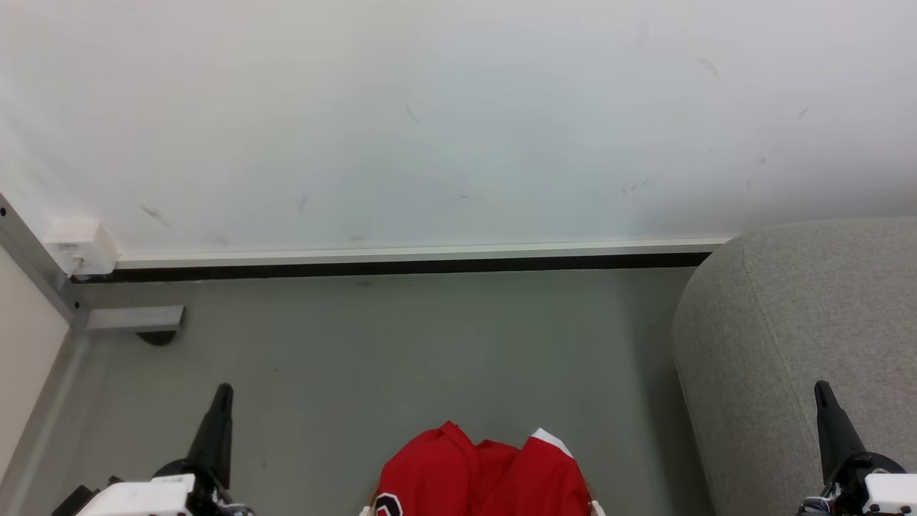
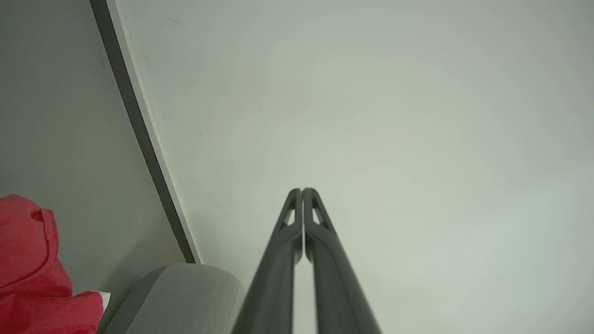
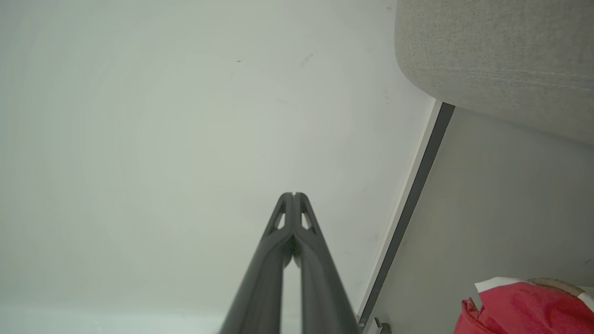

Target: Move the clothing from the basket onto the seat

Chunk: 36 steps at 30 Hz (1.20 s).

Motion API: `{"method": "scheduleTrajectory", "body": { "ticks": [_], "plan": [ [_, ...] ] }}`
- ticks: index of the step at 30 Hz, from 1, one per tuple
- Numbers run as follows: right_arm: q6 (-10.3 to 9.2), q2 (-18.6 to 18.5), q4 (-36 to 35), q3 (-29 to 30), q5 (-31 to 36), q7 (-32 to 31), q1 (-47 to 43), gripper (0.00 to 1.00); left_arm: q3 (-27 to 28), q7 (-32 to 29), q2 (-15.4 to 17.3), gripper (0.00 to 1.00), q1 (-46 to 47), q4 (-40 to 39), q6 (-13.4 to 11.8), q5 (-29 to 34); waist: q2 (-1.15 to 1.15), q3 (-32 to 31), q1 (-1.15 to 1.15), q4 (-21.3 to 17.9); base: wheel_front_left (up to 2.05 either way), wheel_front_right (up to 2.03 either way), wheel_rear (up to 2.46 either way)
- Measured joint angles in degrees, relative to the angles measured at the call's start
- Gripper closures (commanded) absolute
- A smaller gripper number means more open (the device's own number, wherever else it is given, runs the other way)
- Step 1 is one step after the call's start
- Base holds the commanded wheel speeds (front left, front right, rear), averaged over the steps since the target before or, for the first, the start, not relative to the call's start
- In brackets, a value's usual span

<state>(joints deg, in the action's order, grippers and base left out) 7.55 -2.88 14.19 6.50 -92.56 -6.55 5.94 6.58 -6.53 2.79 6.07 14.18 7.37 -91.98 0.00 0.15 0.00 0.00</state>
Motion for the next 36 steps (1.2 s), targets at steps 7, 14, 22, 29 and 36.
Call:
{"method": "scheduleTrajectory", "body": {
  "ticks": [7, 14, 22, 29, 36],
  "plan": [
    [0.0, 0.0, 0.0, 0.0, 0.0, 0.0, 0.0, 1.0, 0.0, 0.0, 0.0, 1.0, 0.0, 0.0, 0.0, 0.0, 0.0, 0.0, 0.0, 0.0, 0.0, 0.0, 0.0],
    [0.0, 0.0, 0.0, 0.0, 0.0, 0.0, 0.0, 1.0, 0.0, 0.0, 0.0, 1.0, 0.0, 0.0, 0.0, 0.0, 0.0, 0.0, 0.0, 0.0, 0.0, 0.0, 0.0],
    [0.0, 0.0, 0.0, 0.01, 0.0, 0.0, 0.0, 1.0, 0.0, 0.0, 0.0, 1.0, 0.0, 0.0, 0.0, 0.0, 0.0, 0.0, 0.0, 0.0, 0.0, 0.0, 0.0],
    [0.0, 0.0, 0.0, 0.0, 0.0, 0.0, 0.01, 1.0, 0.0, 0.0, 0.0, 1.0, 0.0, 0.0, 0.0, 0.0, 0.0, 0.0, 0.0, 0.0, 0.0, 0.0, 0.0],
    [0.0, 0.0, 0.0, 0.0, 0.0, 0.0, 0.01, 1.0, 0.0, 0.0, 0.0, 1.0, 0.0, 0.0, 0.0, 0.0, 0.0, 0.0, 0.0, 0.0, 0.0, 0.0, 0.0]
  ]
}}
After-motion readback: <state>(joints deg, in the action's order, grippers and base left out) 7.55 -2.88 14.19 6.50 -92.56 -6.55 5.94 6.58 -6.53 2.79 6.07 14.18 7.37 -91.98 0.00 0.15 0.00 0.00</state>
